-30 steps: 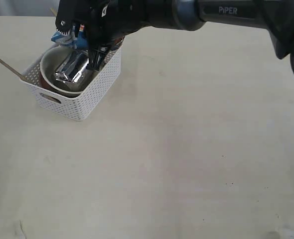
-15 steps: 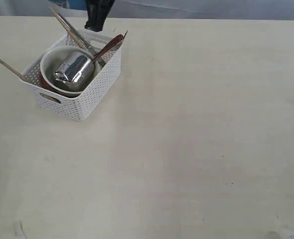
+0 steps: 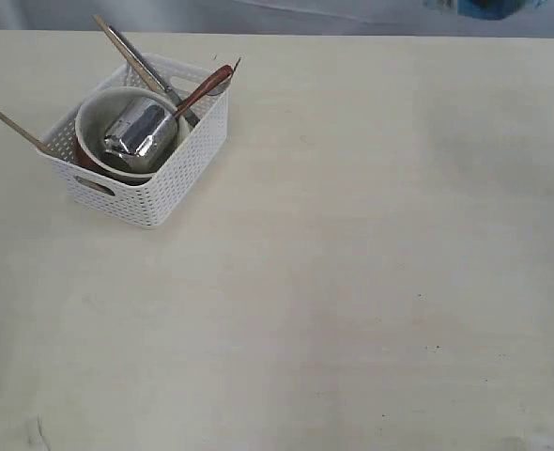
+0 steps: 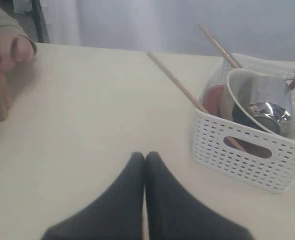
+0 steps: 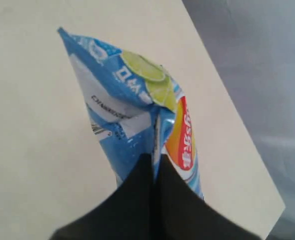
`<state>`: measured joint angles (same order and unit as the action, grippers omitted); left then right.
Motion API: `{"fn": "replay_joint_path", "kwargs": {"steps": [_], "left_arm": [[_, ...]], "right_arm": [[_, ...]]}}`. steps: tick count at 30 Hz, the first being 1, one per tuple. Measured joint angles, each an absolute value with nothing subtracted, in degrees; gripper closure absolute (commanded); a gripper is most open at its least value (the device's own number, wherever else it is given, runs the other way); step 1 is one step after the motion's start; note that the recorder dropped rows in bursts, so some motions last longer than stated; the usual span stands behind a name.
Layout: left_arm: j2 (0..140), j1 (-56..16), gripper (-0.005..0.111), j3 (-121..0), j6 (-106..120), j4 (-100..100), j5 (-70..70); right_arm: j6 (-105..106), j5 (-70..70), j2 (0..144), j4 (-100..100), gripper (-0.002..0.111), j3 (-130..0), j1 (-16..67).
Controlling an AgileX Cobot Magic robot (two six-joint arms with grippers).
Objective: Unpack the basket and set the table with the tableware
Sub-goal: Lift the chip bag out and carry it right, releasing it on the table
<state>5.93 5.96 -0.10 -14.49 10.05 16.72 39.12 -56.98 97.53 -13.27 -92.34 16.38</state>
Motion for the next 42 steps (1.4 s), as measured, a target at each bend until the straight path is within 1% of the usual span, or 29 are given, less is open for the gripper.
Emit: {"fn": "replay_joint_path", "kwargs": {"steps": [2,5,8,12,15,21,22,24,28,30,32,37,42], "left_arm": [[5.9,6.0,0.107,-0.1,-14.5,10.0,16.7],[5.9,6.0,0.107,-0.1,-14.5,10.0,16.7],[5.9,6.0,0.107,-0.1,-14.5,10.0,16.7],[5.9,6.0,0.107,-0.1,-14.5,10.0,16.7],[5.9,6.0,0.107,-0.1,-14.5,10.0,16.7],[5.9,6.0,0.107,-0.1,-14.5,10.0,16.7],[5.9,6.0,0.107,-0.1,-14.5,10.0,16.7],[5.9,6.0,0.107,-0.1,-14.5,10.0,16.7],[5.9,6.0,0.107,-0.1,-14.5,10.0,16.7],[5.9,6.0,0.107,-0.1,-14.5,10.0,16.7],[5.9,6.0,0.107,-0.1,-14.5,10.0,16.7],[5.9,6.0,0.107,-0.1,-14.5,10.0,16.7],[5.9,6.0,0.107,-0.1,-14.5,10.0,16.7]], "right_arm": [[41.1,-53.4,97.5,-13.3,0.109,-87.9,13.1],[45.5,-42.8,97.5,-13.3,0.109,-78.3,10.5],[50.8,-33.9,97.5,-13.1,0.109,-71.1,10.5],[56.4,-25.2,97.8,-12.9,0.109,-63.9,10.5],[58.7,-21.9,98.7,-12.9,0.109,-61.2,10.5],[60.2,-21.0,101.3,-12.7,0.108,-60.1,10.5],[60.2,-21.0,101.7,-12.5,0.107,-60.1,10.5],[60.3,-21.0,102.9,-12.4,0.097,-60.1,10.5],[60.3,-21.3,104.0,-12.2,0.071,-60.1,10.5],[60.4,-21.3,104.1,-12.1,0.064,-60.1,10.5],[60.4,-21.3,104.1,-12.1,0.062,-60.1,10.5],[61.0,-21.3,102.7,-12.1,0.062,-60.0,10.5],[61.1,-21.3,97.3,-12.1,0.062,-59.9,10.5]]}}
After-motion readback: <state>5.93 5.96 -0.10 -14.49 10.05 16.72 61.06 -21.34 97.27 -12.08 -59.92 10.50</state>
